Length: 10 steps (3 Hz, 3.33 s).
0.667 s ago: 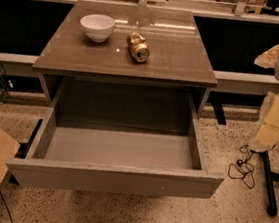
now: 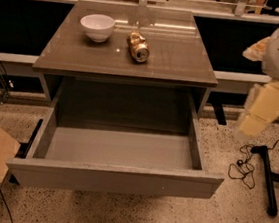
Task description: Place orange can into top drawer
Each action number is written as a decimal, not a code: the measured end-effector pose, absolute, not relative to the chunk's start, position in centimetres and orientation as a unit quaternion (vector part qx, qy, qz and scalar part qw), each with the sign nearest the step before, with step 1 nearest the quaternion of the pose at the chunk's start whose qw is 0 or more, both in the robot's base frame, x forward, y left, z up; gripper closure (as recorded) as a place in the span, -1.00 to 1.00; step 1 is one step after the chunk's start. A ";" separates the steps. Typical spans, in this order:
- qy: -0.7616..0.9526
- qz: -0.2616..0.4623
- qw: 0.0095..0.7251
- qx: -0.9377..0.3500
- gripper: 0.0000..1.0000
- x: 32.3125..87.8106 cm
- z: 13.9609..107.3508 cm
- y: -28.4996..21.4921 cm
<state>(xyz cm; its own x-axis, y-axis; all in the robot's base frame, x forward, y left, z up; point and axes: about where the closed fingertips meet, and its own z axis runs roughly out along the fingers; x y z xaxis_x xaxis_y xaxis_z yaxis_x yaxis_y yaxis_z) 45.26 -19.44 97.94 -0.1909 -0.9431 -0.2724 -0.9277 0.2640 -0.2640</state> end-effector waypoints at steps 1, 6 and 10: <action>0.749 0.028 0.241 -0.617 -1.00 49.2 97.7 -14.0; 0.734 0.086 0.302 -0.603 -1.00 60.4 94.5 -5.5; 0.751 0.156 0.406 -0.497 -1.00 76.5 88.0 -4.4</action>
Offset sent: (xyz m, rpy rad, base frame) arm 0.0983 0.1299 -0.0114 0.2583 -0.0200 0.1635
